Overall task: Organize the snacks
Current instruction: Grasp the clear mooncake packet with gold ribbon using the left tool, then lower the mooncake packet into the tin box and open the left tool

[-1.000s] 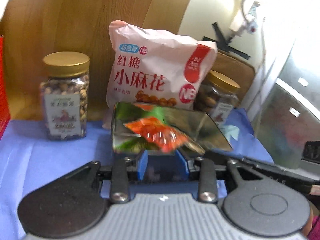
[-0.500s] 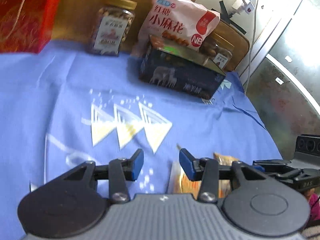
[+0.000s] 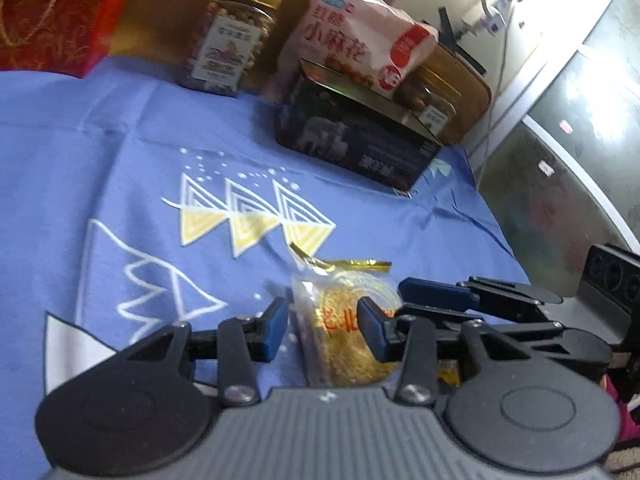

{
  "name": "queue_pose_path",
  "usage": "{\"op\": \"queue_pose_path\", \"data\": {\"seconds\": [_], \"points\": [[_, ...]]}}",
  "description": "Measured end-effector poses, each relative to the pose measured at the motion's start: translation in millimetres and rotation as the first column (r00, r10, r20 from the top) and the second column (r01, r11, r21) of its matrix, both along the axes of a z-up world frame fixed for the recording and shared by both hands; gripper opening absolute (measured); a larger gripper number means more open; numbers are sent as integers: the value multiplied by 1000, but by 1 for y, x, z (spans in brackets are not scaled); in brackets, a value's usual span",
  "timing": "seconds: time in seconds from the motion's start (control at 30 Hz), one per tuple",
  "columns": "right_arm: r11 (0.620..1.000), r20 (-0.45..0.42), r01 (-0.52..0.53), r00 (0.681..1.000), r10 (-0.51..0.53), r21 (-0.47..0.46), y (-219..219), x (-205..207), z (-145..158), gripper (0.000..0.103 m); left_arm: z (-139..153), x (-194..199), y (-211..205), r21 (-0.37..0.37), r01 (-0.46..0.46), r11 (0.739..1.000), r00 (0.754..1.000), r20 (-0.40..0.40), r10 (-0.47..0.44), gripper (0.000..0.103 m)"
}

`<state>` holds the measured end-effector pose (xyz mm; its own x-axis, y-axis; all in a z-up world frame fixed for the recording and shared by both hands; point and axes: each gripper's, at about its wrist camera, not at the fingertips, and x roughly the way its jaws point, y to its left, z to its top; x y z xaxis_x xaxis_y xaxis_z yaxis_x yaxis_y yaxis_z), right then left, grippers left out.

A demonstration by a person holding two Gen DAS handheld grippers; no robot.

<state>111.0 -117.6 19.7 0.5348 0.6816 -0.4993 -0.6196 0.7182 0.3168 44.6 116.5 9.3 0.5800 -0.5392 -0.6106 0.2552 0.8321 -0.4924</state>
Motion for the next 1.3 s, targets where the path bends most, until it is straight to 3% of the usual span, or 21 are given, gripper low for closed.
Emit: {"op": "queue_pose_path", "data": {"seconds": [0.1, 0.17, 0.23, 0.43, 0.5, 0.6, 0.97, 1.2, 1.3], "points": [[1000, -14, -24, 1000, 24, 0, -1, -1, -2, 52, 1, -1, 4, -12, -5, 1000, 1000, -2, 5, 41], [998, -22, -56, 998, 55, -13, -3, -9, -4, 69, 0, -3, 3, -15, 5, 1000, 1000, -7, -5, 41], [996, 1, -76, 997, 76, -47, -3, -17, -5, 73, 0, -5, 1, -19, 22, 1000, 1000, -10, -22, 41], [965, 70, -163, 981, 181, -207, 24, -35, -17, 72, -8, -2, -12, 2, 54, 999, 998, -37, -54, 42], [958, 80, -167, 978, 190, -235, 33, -32, -21, 70, -10, 2, -12, -23, 52, 998, 997, -53, -53, 42], [956, 122, -136, 978, 172, -260, 35, -26, -19, 55, -8, 7, -13, -12, 33, 999, 998, -48, -33, 42], [983, 135, 1, 990, 25, -185, 4, 25, -9, 52, 8, 68, -51, 27, 35, 999, 999, 5, -35, 42], [977, 120, 7, 993, 19, -213, -4, 53, -16, 52, 0, 94, -66, 85, 36, 996, 999, -18, -35, 44], [979, 103, -7, 994, 28, -203, -8, 57, -22, 54, -6, 94, -64, 67, 48, 997, 999, -23, -47, 46]]}}
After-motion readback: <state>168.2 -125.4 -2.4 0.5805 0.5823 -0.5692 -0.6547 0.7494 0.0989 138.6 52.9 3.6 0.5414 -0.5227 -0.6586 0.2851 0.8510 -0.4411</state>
